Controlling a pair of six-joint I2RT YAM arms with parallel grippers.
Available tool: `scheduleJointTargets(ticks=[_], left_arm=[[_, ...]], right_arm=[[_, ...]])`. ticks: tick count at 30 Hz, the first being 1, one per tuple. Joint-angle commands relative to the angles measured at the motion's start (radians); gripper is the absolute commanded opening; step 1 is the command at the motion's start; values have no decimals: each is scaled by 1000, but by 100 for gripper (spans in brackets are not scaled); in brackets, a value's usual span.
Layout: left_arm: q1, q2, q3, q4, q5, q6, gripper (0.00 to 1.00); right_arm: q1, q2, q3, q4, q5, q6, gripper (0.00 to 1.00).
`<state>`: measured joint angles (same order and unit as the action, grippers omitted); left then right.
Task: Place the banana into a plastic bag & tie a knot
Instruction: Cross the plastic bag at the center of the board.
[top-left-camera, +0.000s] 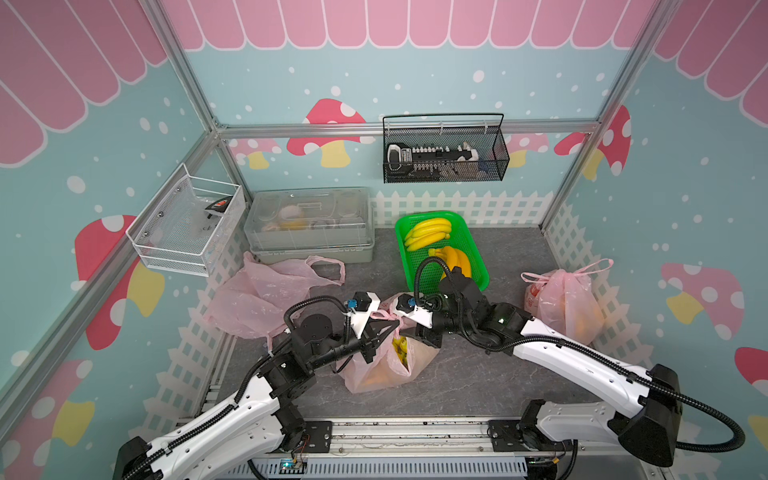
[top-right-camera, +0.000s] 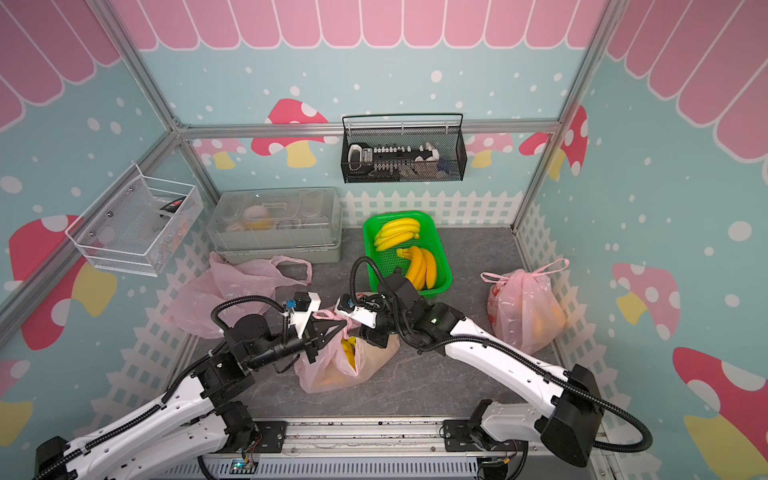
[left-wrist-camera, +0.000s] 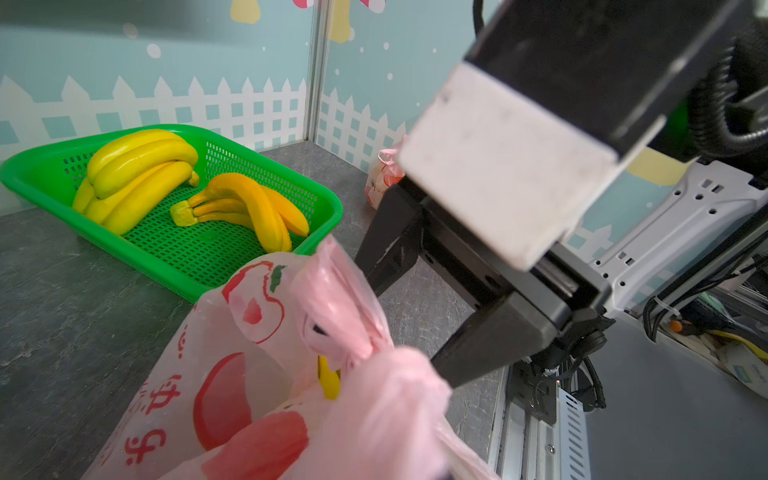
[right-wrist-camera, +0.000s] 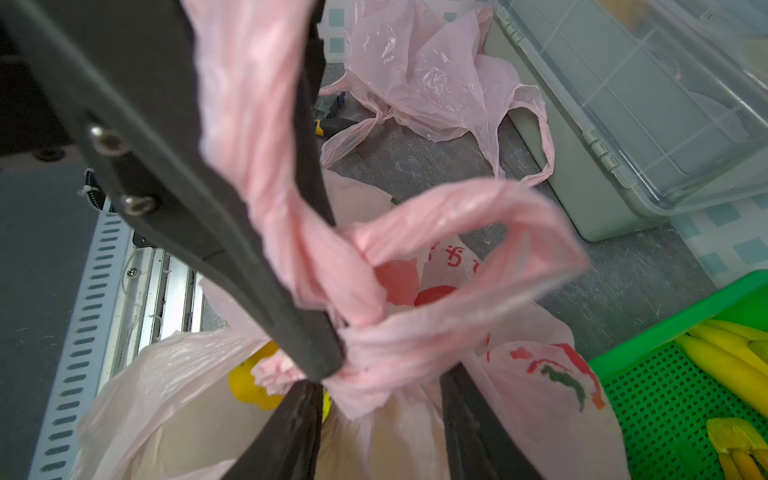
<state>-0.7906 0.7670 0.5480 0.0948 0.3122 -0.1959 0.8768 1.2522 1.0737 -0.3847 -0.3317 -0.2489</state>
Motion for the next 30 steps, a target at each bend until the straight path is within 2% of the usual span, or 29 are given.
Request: scheduleJointTargets(ticks=[1,5,8,13,18,23,30], left_arm=[[-16,-2,-4,16,41,36,5],[-24,5,-1,6,26,47,5],[-24,-1,-4,6,13,48,5],[-25,0,-6,2,0,49,7],[-26,-16,-8,-10,-41,44,13],[-26,-56,-22,-30,-134,33,24],[-26,-23,-7,-46,-197,31,34]], right_arm=[[-4,8,22,-1,-33,-17,42],[-4,-9,16,12,-75,-7,38],[-4,-19,10,10,-81,-1,32],[-4,-22,9,11,-89,21,13],[-4,-56,3,29,16,69,0],[-4,-90,3,23,168,114,0],[-1,-79,15,24,126,154,0]])
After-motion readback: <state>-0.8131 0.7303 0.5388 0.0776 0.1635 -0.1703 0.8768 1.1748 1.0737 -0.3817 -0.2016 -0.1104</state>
